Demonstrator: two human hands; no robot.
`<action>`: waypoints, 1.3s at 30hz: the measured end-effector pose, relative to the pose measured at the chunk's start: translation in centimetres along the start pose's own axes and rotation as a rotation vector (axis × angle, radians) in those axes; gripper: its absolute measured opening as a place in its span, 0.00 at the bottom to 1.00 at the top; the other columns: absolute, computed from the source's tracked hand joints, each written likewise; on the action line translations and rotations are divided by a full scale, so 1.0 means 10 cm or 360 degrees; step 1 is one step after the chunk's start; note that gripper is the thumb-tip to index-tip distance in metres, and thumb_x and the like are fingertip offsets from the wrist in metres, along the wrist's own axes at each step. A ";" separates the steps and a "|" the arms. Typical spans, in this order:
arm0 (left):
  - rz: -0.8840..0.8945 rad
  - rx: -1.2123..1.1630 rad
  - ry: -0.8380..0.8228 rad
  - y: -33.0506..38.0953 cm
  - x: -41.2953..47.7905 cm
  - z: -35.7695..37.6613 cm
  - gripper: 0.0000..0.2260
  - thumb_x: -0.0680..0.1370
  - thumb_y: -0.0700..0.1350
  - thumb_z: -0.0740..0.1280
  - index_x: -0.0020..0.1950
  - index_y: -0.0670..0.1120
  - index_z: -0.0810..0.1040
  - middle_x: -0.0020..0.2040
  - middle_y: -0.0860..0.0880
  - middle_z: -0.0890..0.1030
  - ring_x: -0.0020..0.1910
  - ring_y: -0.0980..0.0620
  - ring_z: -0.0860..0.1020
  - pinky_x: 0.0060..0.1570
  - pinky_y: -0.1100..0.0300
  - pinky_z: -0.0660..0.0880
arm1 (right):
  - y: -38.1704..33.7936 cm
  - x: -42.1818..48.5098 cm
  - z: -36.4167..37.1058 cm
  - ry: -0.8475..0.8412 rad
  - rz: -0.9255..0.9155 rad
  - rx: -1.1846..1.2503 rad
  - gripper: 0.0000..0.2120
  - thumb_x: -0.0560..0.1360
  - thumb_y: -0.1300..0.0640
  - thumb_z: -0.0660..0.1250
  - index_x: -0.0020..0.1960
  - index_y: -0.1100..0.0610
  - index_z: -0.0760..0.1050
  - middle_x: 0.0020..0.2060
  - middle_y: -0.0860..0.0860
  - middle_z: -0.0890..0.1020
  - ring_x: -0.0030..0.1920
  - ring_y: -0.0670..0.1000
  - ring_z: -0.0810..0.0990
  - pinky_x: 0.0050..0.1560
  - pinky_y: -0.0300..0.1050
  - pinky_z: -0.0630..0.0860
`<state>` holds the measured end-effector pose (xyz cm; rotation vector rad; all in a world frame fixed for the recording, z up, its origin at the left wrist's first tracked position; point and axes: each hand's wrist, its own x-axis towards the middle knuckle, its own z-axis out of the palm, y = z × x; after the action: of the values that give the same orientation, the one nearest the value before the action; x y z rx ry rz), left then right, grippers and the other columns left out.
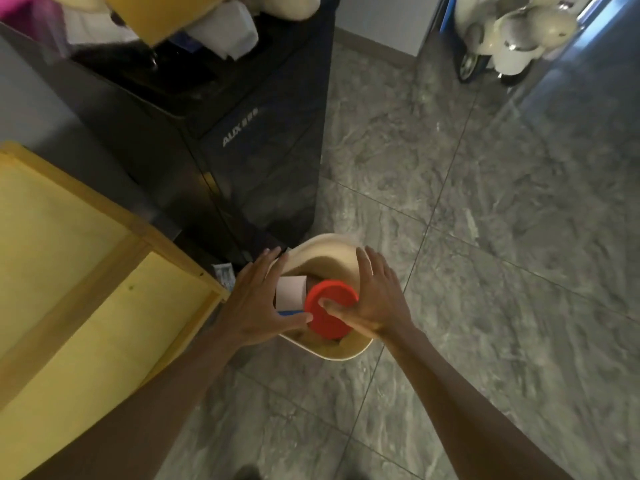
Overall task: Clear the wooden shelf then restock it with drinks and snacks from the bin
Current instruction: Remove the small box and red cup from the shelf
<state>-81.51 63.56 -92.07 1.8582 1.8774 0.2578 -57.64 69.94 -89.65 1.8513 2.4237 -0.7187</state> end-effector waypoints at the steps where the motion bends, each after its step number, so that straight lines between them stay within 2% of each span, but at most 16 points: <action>1: 0.0011 0.0006 0.0015 0.05 -0.02 -0.12 0.56 0.68 0.82 0.62 0.86 0.54 0.46 0.87 0.55 0.47 0.85 0.54 0.44 0.81 0.46 0.47 | -0.03 -0.02 -0.13 0.0004 0.0004 0.0006 0.64 0.65 0.17 0.63 0.86 0.54 0.46 0.86 0.54 0.53 0.85 0.59 0.52 0.82 0.64 0.58; 4: 0.0051 0.0020 0.0072 0.30 -0.09 -0.66 0.53 0.71 0.80 0.61 0.86 0.53 0.48 0.87 0.54 0.49 0.85 0.54 0.46 0.82 0.47 0.46 | -0.15 -0.15 -0.69 0.0026 0.0008 -0.0007 0.63 0.67 0.16 0.61 0.86 0.53 0.44 0.87 0.54 0.49 0.86 0.58 0.48 0.83 0.62 0.55; 7: 0.0121 0.0032 0.0189 0.70 -0.19 -1.46 0.51 0.72 0.81 0.56 0.86 0.53 0.50 0.86 0.53 0.52 0.85 0.52 0.48 0.83 0.42 0.51 | -0.37 -0.39 -1.55 0.0092 0.0018 -0.0010 0.62 0.69 0.15 0.59 0.87 0.51 0.41 0.87 0.50 0.43 0.86 0.54 0.43 0.84 0.59 0.50; 10: 0.0188 0.0018 0.0307 1.22 -0.31 -2.47 0.51 0.71 0.83 0.52 0.86 0.52 0.54 0.86 0.51 0.55 0.85 0.51 0.51 0.82 0.42 0.56 | -0.68 -0.70 -2.62 0.0200 0.0016 0.0010 0.60 0.71 0.17 0.59 0.87 0.50 0.40 0.87 0.48 0.42 0.86 0.51 0.42 0.84 0.56 0.48; 13: 0.0250 -0.0039 0.0351 1.78 -0.48 -3.57 0.49 0.72 0.81 0.55 0.86 0.53 0.54 0.86 0.54 0.53 0.85 0.53 0.52 0.82 0.49 0.56 | -1.08 -1.04 -3.79 0.0315 -0.0025 0.0036 0.58 0.72 0.20 0.61 0.87 0.50 0.41 0.87 0.47 0.43 0.86 0.51 0.45 0.84 0.56 0.51; 16: 0.0290 0.0053 0.0456 2.24 -0.62 -4.55 0.45 0.74 0.80 0.54 0.84 0.54 0.60 0.84 0.56 0.58 0.83 0.53 0.56 0.81 0.52 0.58 | -1.45 -1.39 -4.85 0.0402 -0.0147 0.0052 0.57 0.73 0.22 0.63 0.87 0.50 0.42 0.87 0.48 0.45 0.86 0.52 0.48 0.84 0.56 0.55; 18: 0.0260 0.0082 0.0479 2.51 -0.77 -5.14 0.41 0.76 0.76 0.59 0.83 0.56 0.60 0.84 0.58 0.57 0.82 0.53 0.58 0.80 0.49 0.59 | -1.67 -1.62 -5.44 0.0435 -0.0218 0.0045 0.58 0.71 0.22 0.63 0.88 0.52 0.45 0.87 0.51 0.48 0.86 0.53 0.50 0.83 0.55 0.56; 21: 0.0287 0.0112 0.0444 2.88 -1.09 -5.88 0.38 0.78 0.69 0.66 0.83 0.54 0.60 0.85 0.53 0.58 0.82 0.49 0.61 0.79 0.44 0.62 | -1.95 -1.92 -6.09 0.0493 -0.0279 -0.0007 0.62 0.67 0.17 0.56 0.87 0.54 0.47 0.86 0.52 0.51 0.86 0.53 0.52 0.83 0.54 0.57; 23: 0.0259 0.0102 0.0510 3.06 -1.30 -6.23 0.42 0.76 0.73 0.62 0.84 0.52 0.60 0.85 0.52 0.59 0.82 0.49 0.61 0.80 0.45 0.61 | -2.09 -2.04 -6.36 0.0532 -0.0315 -0.0035 0.60 0.69 0.16 0.55 0.87 0.54 0.48 0.86 0.51 0.53 0.85 0.54 0.54 0.83 0.56 0.59; 25: 0.0226 0.0066 0.0558 3.20 -1.52 -6.47 0.47 0.73 0.78 0.58 0.84 0.52 0.59 0.84 0.52 0.61 0.82 0.50 0.61 0.80 0.48 0.61 | -2.20 -2.13 -6.56 0.0595 -0.0368 -0.0014 0.60 0.68 0.14 0.55 0.87 0.51 0.50 0.84 0.52 0.59 0.83 0.56 0.60 0.80 0.58 0.64; 28: 0.0186 0.0067 0.0595 3.32 -1.80 -6.66 0.53 0.68 0.84 0.52 0.85 0.52 0.58 0.85 0.51 0.60 0.82 0.49 0.61 0.81 0.48 0.60 | -2.37 -2.27 -6.76 0.0617 -0.0491 0.0005 0.53 0.72 0.22 0.63 0.86 0.52 0.52 0.81 0.54 0.66 0.78 0.60 0.69 0.75 0.58 0.70; 31: 0.0102 0.0036 0.0635 3.39 -2.10 -6.70 0.52 0.69 0.82 0.52 0.85 0.52 0.58 0.84 0.50 0.61 0.82 0.48 0.62 0.81 0.47 0.60 | -2.52 -2.40 -6.85 0.0559 -0.0600 0.0004 0.50 0.76 0.27 0.67 0.86 0.51 0.51 0.81 0.54 0.67 0.77 0.61 0.70 0.74 0.58 0.71; 34: -0.0027 0.0006 0.0703 3.37 -2.45 -6.71 0.43 0.74 0.76 0.57 0.84 0.54 0.60 0.81 0.49 0.67 0.76 0.46 0.69 0.77 0.46 0.67 | -2.62 -2.16 -6.77 0.0484 -0.0762 0.0076 0.51 0.70 0.17 0.61 0.85 0.42 0.55 0.81 0.47 0.68 0.77 0.56 0.71 0.73 0.60 0.74; 36: -0.0098 0.0021 0.0778 3.31 -2.75 -6.73 0.38 0.78 0.70 0.61 0.83 0.54 0.62 0.79 0.49 0.69 0.74 0.46 0.72 0.75 0.46 0.69 | -2.74 -1.83 -6.62 0.0371 -0.0889 0.0099 0.53 0.68 0.15 0.60 0.84 0.40 0.54 0.80 0.44 0.67 0.77 0.52 0.71 0.72 0.60 0.75; 39: -0.0294 0.0171 0.0905 3.14 -3.33 -6.77 0.36 0.81 0.68 0.61 0.85 0.53 0.58 0.83 0.48 0.64 0.77 0.44 0.68 0.78 0.46 0.64 | -3.38 -2.40 -6.58 0.0342 -0.1101 0.0003 0.47 0.73 0.21 0.64 0.83 0.44 0.58 0.79 0.45 0.69 0.75 0.53 0.74 0.72 0.58 0.75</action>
<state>-86.10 46.28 -12.37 1.7856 2.4633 0.6922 -63.94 65.08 -12.34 1.1015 3.2291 -0.5400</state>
